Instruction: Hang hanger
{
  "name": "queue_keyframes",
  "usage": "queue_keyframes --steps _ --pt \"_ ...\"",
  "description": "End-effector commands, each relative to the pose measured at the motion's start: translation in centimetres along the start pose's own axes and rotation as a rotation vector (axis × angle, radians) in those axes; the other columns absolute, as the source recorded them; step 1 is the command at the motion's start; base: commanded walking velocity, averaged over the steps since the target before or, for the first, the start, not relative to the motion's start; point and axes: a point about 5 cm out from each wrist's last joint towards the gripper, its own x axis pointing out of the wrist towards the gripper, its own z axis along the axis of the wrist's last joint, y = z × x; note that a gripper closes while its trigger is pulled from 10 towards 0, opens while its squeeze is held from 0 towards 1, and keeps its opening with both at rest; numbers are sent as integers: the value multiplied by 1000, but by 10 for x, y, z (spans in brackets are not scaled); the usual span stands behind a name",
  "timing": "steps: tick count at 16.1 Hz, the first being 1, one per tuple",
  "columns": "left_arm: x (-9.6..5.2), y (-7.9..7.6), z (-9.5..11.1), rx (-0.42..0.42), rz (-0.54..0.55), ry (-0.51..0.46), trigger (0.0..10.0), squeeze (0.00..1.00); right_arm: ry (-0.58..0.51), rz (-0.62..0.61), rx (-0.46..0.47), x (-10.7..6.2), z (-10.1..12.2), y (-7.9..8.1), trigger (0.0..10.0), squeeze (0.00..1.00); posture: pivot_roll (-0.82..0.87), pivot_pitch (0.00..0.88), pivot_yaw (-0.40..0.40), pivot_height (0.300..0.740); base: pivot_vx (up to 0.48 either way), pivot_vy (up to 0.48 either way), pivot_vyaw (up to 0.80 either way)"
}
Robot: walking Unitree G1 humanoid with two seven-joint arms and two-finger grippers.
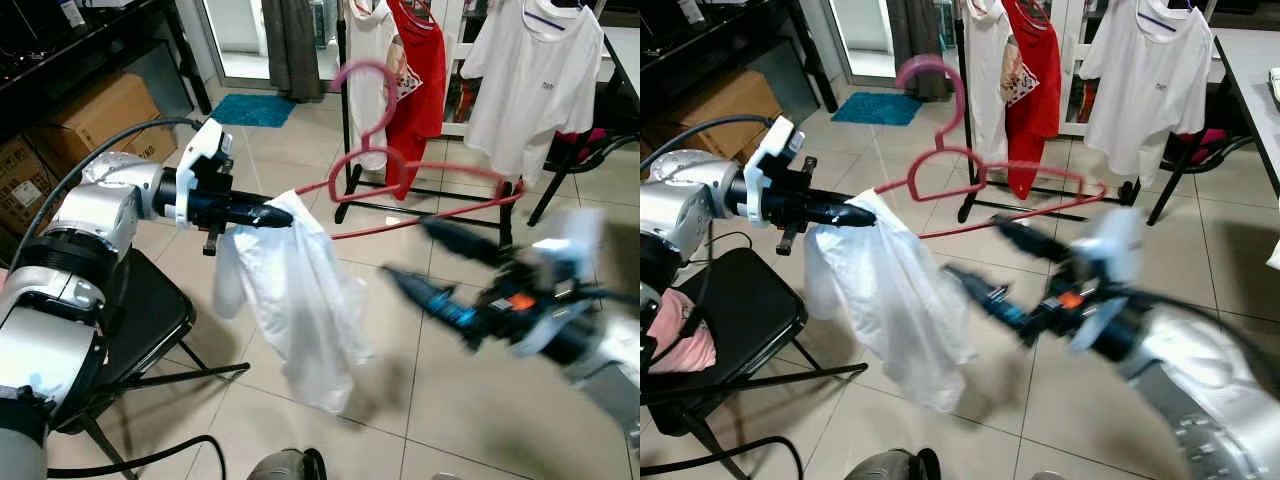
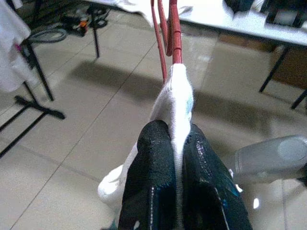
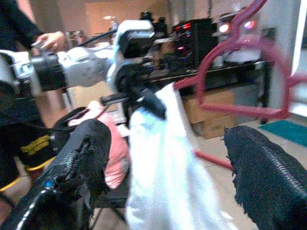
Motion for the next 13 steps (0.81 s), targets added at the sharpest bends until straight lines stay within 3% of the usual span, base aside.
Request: queue_keyframes --steps 1,2,3,7,13 --pt "-3 1 20 34 -26 -49 0 0 27 25 -6 9 -4 8 10000 1000 -99 51 178 740 0 0 0" --pt "-1 0 25 27 -47 -66 0 0 60 12 -26 16 -9 9 10000 882 -99 51 181 740 0 0 0" --pt "1 -1 30 30 -64 -73 0 0 73 -48 -53 25 -15 5 10000 0 -96 52 188 740 0 0 0" --pt "4 -2 36 41 -79 -95 0 0 18 -64 -49 43 -13 10 10000 0 -89 50 193 740 0 0 0" --pt "8 -2 44 53 -92 -143 0 0 113 -7 -89 53 -29 17 10000 0 -90 46 192 740 0 0 0"
